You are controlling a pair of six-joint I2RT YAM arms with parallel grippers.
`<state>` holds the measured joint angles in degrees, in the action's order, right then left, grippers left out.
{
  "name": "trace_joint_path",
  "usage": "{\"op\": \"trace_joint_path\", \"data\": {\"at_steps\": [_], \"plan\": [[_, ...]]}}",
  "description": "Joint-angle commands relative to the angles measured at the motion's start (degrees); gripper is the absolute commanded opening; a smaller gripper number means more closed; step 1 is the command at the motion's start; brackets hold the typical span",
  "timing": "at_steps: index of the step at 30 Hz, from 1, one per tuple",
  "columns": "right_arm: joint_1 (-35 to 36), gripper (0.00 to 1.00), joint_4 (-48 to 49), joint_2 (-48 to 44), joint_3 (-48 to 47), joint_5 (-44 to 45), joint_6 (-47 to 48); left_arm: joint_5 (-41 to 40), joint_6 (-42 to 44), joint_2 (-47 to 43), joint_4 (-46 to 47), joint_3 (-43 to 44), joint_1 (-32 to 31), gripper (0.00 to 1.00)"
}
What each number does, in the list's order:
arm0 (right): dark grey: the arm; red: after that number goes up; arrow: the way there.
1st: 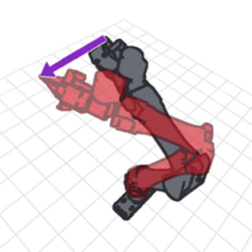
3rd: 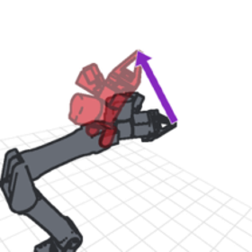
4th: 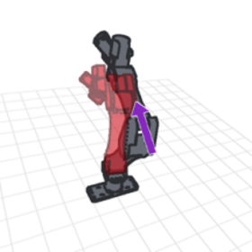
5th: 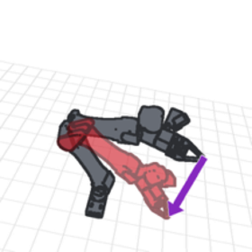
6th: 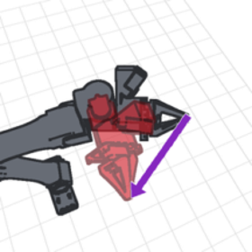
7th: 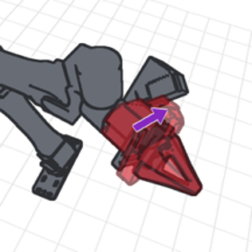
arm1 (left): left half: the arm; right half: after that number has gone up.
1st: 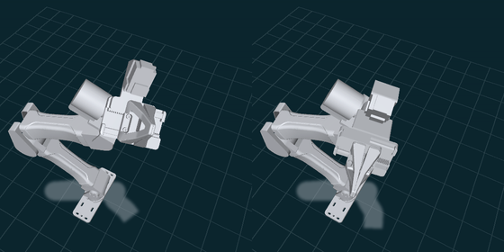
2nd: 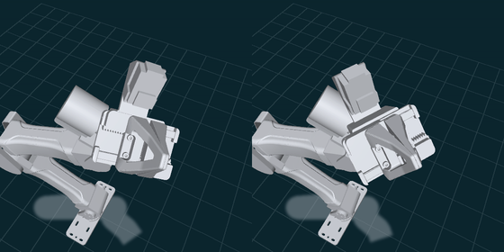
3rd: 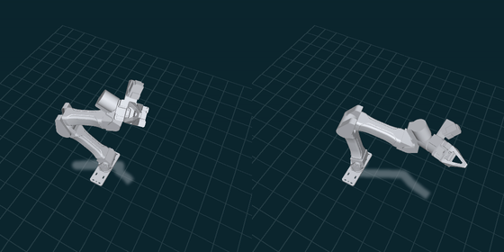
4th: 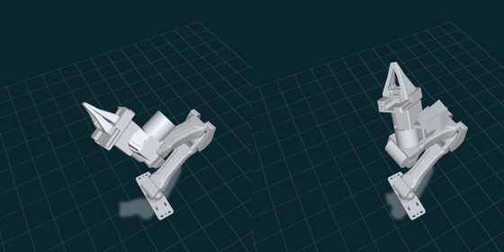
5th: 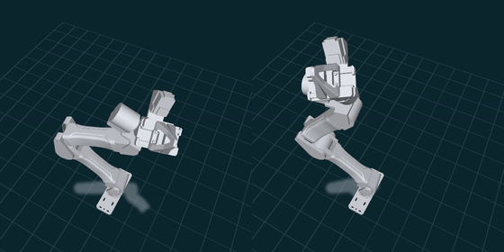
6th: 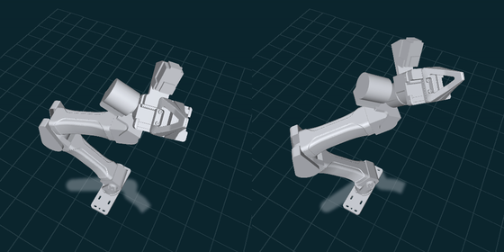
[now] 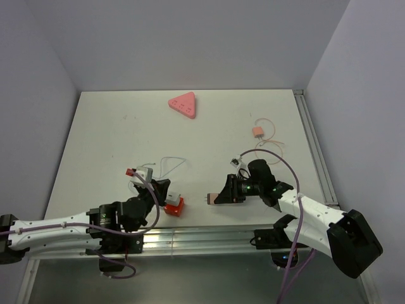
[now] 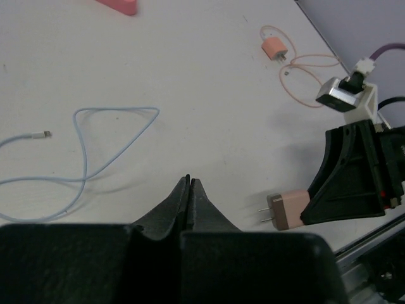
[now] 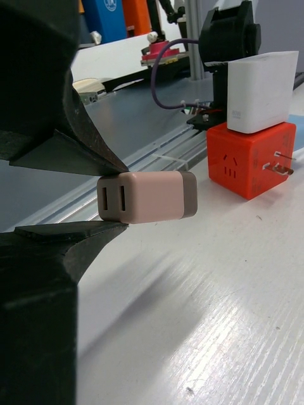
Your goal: Insert the plug
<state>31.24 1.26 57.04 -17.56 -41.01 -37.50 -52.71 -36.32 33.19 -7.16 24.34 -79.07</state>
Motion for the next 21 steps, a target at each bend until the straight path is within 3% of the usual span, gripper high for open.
{"op": "trace_joint_path", "data": {"at_steps": [1, 5, 12, 21], "plan": [[0.1, 0.00, 1.2, -1.0, 0.0, 0.3, -0.1, 3.3, 11.7, -0.7, 20.7, -4.6, 0.3, 0.01], [0.2, 0.00, 0.9, -1.4, 0.2, 0.6, 0.1, 5.8, 18.5, 1.5, 31.3, -9.4, 0.3, 0.01], [0.2, 0.00, 1.9, -0.3, 0.4, 0.2, -0.3, 8.0, 27.4, 6.5, 38.4, -11.3, 0.3, 0.01], [0.7, 0.00, 2.6, -0.3, 0.6, 0.1, -0.9, 7.6, 22.9, 12.3, 45.0, -16.8, 0.5, 0.01]]}}
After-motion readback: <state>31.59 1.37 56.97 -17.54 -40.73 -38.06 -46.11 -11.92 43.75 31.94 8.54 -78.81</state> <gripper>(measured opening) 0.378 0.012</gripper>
